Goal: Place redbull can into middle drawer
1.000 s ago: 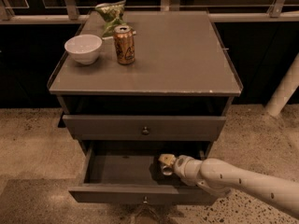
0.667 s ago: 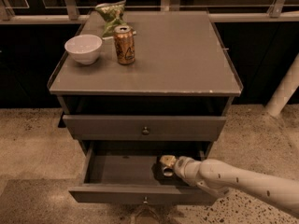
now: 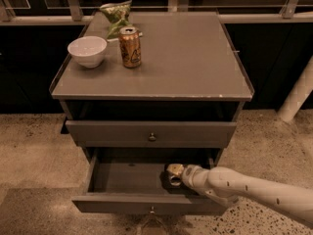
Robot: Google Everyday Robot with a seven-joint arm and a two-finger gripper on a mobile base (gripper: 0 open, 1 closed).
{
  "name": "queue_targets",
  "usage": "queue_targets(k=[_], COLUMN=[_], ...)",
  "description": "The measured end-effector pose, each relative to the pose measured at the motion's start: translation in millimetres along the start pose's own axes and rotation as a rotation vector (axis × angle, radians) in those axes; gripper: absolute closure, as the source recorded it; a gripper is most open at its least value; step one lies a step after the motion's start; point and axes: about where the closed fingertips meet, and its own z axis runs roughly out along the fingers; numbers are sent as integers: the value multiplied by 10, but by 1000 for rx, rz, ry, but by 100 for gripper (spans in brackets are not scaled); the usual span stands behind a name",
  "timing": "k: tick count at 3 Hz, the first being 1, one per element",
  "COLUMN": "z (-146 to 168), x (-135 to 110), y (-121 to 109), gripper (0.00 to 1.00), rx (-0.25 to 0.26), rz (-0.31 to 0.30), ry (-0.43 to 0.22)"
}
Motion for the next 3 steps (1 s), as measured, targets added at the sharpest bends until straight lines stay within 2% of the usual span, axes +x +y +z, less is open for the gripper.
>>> queue_targets(k=[3], z=[1], x=[1], y=[0], gripper=[11], rx=[0], rz=[0], ry=[0])
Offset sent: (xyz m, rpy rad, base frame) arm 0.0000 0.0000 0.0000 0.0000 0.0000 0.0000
